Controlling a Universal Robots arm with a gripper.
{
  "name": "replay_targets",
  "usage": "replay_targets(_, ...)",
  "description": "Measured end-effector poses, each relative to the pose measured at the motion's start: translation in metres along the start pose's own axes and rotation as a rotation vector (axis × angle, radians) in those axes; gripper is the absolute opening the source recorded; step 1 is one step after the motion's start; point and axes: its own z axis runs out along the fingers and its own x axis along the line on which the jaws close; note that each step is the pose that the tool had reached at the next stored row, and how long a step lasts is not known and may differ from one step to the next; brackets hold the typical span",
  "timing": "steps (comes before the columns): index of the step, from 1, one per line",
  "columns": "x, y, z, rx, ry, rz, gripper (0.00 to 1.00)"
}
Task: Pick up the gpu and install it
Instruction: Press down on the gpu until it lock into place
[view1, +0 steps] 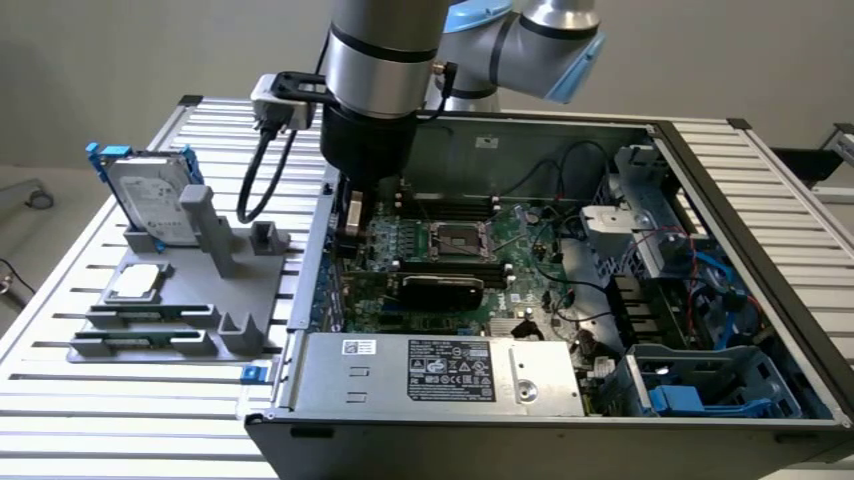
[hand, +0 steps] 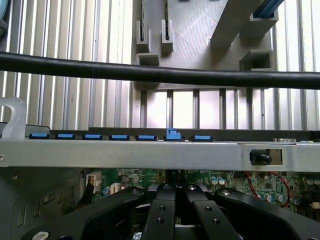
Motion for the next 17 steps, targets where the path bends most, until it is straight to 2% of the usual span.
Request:
replay_targets(11,-0.0004,-0.0003,0.0015,0.0007,-0.0004,0.0,0.11)
replay_targets(17,-0.0002,-0.0027,-0.0053,-0.0001,-0.0003,0.0,0.11)
